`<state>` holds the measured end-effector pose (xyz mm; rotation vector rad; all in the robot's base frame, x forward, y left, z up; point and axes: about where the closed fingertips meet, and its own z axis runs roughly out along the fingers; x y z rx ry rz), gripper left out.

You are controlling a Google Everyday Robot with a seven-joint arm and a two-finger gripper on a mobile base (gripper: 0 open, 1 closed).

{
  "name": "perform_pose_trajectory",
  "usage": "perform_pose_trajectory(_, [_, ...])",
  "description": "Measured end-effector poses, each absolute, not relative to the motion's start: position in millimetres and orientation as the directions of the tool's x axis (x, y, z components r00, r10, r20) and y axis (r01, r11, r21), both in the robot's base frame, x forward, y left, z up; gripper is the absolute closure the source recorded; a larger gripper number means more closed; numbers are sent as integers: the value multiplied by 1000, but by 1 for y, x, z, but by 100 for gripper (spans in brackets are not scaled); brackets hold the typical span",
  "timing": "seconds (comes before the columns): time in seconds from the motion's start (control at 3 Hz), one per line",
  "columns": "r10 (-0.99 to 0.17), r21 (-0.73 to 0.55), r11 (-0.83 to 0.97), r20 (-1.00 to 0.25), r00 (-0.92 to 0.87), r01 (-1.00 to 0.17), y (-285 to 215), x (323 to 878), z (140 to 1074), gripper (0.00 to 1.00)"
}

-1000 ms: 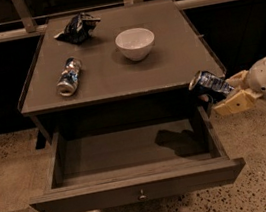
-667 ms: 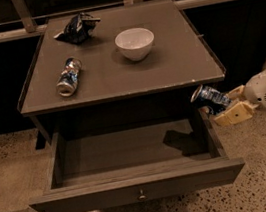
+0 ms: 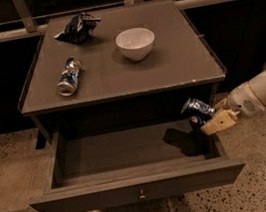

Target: Place pepsi can into top drawer

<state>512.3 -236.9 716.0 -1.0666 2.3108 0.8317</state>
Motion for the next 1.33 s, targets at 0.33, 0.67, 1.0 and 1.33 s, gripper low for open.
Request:
perform_pose_trajectory(0.33, [-526, 376, 488, -594, -609, -788, -216, 525, 696, 100])
perform_pose_trajectory(0.67, [-538, 402, 472, -573, -618, -784, -202, 532, 683, 100])
perform_pose_trajectory(1.0, [-547, 417, 470, -554, -627, -778, -194, 535, 675, 100])
perform_pose_trajectory(1.33, [-556, 421, 475, -537, -635, -772, -192, 536, 670, 100])
